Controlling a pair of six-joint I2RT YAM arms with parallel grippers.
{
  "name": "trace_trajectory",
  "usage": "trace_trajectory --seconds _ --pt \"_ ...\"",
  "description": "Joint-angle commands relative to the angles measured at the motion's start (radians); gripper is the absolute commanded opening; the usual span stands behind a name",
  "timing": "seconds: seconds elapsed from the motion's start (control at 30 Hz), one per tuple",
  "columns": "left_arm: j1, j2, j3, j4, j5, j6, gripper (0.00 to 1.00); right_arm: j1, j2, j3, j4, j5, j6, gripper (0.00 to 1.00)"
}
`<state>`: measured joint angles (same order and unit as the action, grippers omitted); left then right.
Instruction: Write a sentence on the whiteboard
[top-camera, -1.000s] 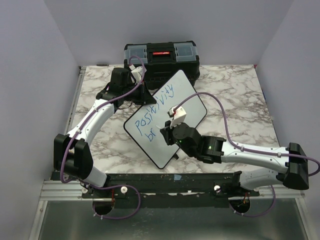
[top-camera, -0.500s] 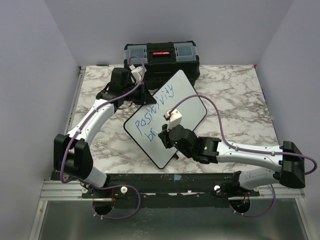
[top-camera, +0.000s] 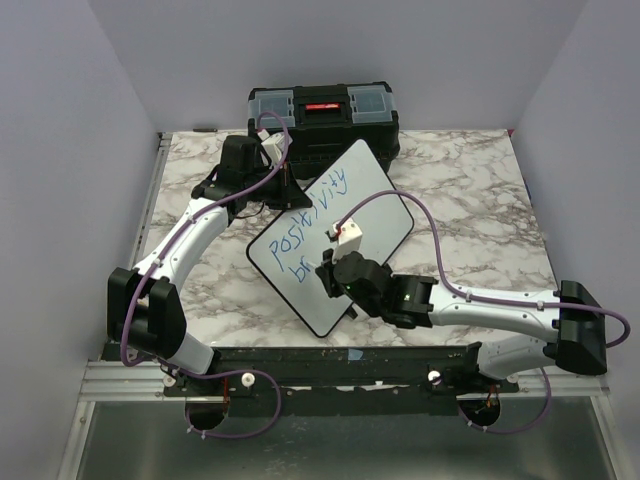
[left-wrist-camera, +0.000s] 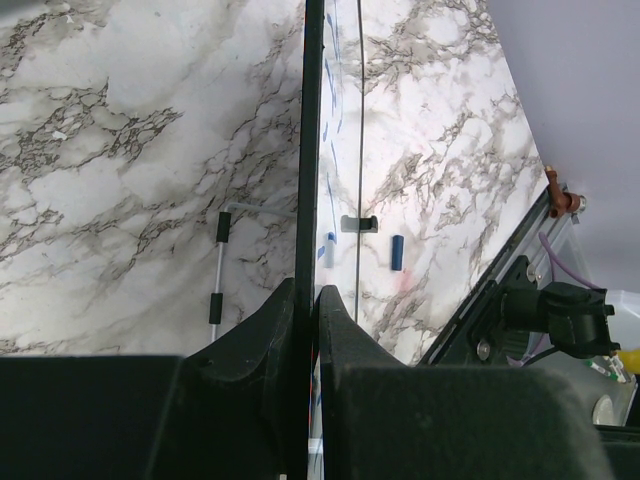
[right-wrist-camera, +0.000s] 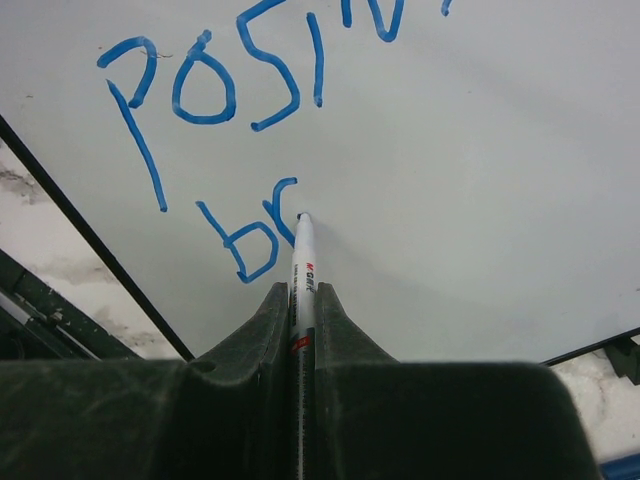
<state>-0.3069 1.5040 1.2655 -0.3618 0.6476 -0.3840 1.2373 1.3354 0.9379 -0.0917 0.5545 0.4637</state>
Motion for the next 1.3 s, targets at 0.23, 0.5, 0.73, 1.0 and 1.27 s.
trace_trajectory --seconds 0.23,0.5,0.73,1.0,1.27 --pt "0.005 -0.008 0.002 0.023 -0.051 0.055 0.00 -0.003 0.038 0.047 -0.037 0.087 0.019 0.01" --pt "0.005 -0.006 0.002 0.024 -0.048 0.054 0.00 -0.003 0.040 0.051 -0.002 0.025 -0.008 0.01" --pt "0.005 -0.005 0.001 0.026 -0.048 0.056 0.00 -0.003 0.041 0.037 0.014 -0.024 -0.013 0.01" --pt "0.005 -0.005 0.001 0.027 -0.047 0.056 0.00 -0.002 0.023 0.016 0.045 -0.064 -0.016 0.01" --pt "0.005 -0.010 -0.002 0.026 -0.047 0.056 0.00 -0.002 0.015 -0.013 0.033 -0.076 0.000 0.01"
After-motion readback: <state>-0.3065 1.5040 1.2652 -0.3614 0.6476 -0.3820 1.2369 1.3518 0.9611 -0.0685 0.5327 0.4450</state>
